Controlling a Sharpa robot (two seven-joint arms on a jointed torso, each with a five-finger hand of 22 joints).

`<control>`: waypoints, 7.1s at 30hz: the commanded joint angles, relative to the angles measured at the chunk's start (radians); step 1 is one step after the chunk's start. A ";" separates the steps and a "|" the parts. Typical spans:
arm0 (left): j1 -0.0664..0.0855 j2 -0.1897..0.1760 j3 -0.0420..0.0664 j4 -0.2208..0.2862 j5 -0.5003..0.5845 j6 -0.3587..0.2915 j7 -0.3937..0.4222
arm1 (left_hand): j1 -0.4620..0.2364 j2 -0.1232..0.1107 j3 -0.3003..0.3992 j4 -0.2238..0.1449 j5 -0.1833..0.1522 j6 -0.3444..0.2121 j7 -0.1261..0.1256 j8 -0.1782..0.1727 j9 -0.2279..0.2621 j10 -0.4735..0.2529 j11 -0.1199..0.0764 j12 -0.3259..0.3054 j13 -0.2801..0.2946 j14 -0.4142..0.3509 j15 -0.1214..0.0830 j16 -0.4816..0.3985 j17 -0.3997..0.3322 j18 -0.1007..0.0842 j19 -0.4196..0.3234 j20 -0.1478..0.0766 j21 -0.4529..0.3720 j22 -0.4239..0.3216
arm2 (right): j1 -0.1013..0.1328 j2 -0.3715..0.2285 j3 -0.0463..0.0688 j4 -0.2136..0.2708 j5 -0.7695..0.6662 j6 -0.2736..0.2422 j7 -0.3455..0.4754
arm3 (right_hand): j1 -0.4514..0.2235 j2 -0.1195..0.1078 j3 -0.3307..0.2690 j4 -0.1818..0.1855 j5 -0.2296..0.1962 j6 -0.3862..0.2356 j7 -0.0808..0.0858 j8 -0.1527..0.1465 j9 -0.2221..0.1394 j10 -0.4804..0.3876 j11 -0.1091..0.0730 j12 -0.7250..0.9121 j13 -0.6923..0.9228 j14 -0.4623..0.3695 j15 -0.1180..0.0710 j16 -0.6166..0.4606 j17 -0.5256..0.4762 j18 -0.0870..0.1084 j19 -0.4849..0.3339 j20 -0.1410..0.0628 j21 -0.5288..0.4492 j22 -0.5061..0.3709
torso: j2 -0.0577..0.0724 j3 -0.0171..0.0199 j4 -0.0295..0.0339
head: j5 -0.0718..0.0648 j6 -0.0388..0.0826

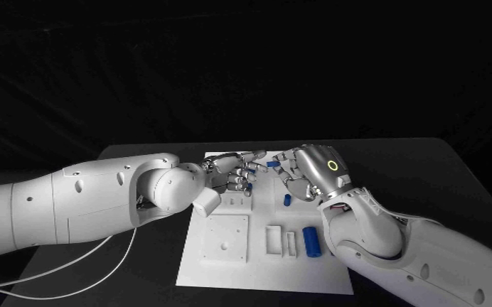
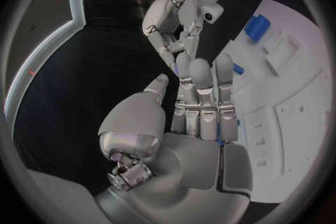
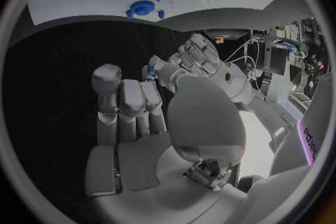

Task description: Assemble the parts on the task board

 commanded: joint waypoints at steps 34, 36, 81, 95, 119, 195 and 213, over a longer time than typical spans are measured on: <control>-0.003 0.020 0.001 -0.009 0.014 0.000 0.005 | 0.010 0.007 0.003 -0.008 0.003 -0.001 -0.001 -0.001 -0.006 0.047 0.001 -0.003 0.000 0.003 0.001 -0.005 0.000 -0.005 0.007 -0.003 -0.005 0.002 | -0.001 0.015 0.003 0.009 -0.041 -0.001 -0.016 | 0.003 -0.008 0.014 0.001 0.005 0.013 -0.007 0.003 0.001 0.008 -0.003 0.006 0.003 0.003 0.000 0.008 0.000 -0.019 0.052 0.004 0.012 0.086 | 0.000 0.0007 -0.0011 | 0.003 0.002; -0.003 0.021 0.001 -0.009 0.014 0.000 0.005 | 0.010 0.009 0.004 -0.009 0.004 -0.001 -0.001 -0.001 -0.006 0.047 0.001 -0.003 0.000 0.003 0.001 -0.005 0.000 -0.005 0.007 -0.003 -0.005 0.002 | -0.001 0.016 0.003 0.008 -0.041 0.001 -0.016 | 0.003 -0.008 0.014 0.001 0.005 0.013 -0.007 0.003 0.001 0.008 -0.003 0.006 0.003 0.003 0.000 0.008 0.000 -0.019 0.052 0.004 0.012 0.086 | 0.000 0.0005 -0.0013 | 0.003 0.002; -0.009 0.033 0.001 -0.017 0.025 0.005 0.023 | 0.135 0.054 0.137 -0.192 0.176 -0.034 0.005 -0.001 0.000 0.046 0.003 -0.017 -0.007 -0.002 0.002 -0.009 0.000 -0.003 0.002 -0.002 -0.007 0.011 | -0.007 0.024 -0.001 0.006 -0.016 0.076 0.048 | 0.001 -0.013 0.016 0.000 0.005 0.014 -0.007 0.003 0.001 0.006 -0.002 0.000 0.002 0.002 0.001 0.008 -0.002 -0.020 0.050 0.004 0.011 0.086 | 0.000 0.0000 -0.0007 | 0.004 -0.002; -0.009 0.034 0.001 -0.020 0.025 -0.008 0.029 | 0.161 0.067 0.166 -0.248 0.221 -0.047 0.016 -0.001 0.003 0.047 0.007 -0.019 -0.009 -0.002 0.003 -0.011 -0.001 0.002 -0.001 -0.001 -0.003 0.017 | -0.007 0.023 -0.007 0.014 -0.005 0.102 0.078 | 0.001 -0.015 0.007 0.001 0.005 0.014 -0.007 0.003 0.001 0.004 -0.002 -0.011 -0.005 0.001 0.002 0.002 -0.007 -0.019 0.049 0.005 0.004 0.084 | 0.000 0.0003 -0.0014 | 0.006 -0.004; -0.009 0.038 0.001 -0.031 -0.079 -0.025 0.032 | 0.170 0.034 0.233 -0.286 0.362 -0.021 0.017 0.000 0.038 0.047 0.002 -0.008 -0.012 0.005 -0.001 -0.008 0.001 0.016 -0.006 -0.005 0.020 0.039 | -0.007 0.014 -0.009 0.014 0.020 0.056 0.085 | -0.007 -0.076 0.038 -0.012 0.007 -0.017 0.003 0.002 -0.001 -0.014 0.006 -0.044 -0.035 -0.002 0.003 -0.027 -0.030 -0.009 0.049 0.007 -0.033 0.077 | 0.000 0.0005 -0.0005 | 0.012 -0.006; -0.001 0.038 0.031 -0.180 -0.696 0.118 0.300 | 0.214 -0.022 0.219 -0.274 0.454 0.027 0.012 -0.001 -0.037 0.048 -0.004 0.017 -0.030 0.011 -0.006 -0.003 0.025 0.020 -0.016 -0.009 0.044 0.066 | 0.065 -0.109 0.079 -0.056 1.522 0.499 0.102 | -0.112 0.070 -0.408 -0.037 0.419 -0.141 0.022 0.002 0.011 -0.037 0.018 0.015 -0.042 -0.006 0.005 -0.019 -0.022 0.024 0.050 0.013 -0.083 0.060 | 0.000 -0.0024 -0.0006 | 0.007 -0.008; 0.001 0.043 0.035 -0.159 -0.751 0.168 0.333 | 0.221 -0.024 0.215 -0.268 0.455 0.029 0.013 -0.001 -0.043 0.048 -0.003 0.016 -0.030 0.008 -0.005 -0.001 0.029 0.020 -0.022 -0.009 0.047 0.071 | 0.079 -0.100 0.077 -0.086 1.882 0.613 0.069 | -0.121 0.146 -0.712 0.019 0.451 -0.175 0.029 0.003 0.013 -0.038 0.026 0.016 -0.034 -0.006 0.011 -0.013 -0.015 0.031 0.050 0.019 -0.084 0.060 | 0.000 0.0012 -0.0008 | 0.001 -0.009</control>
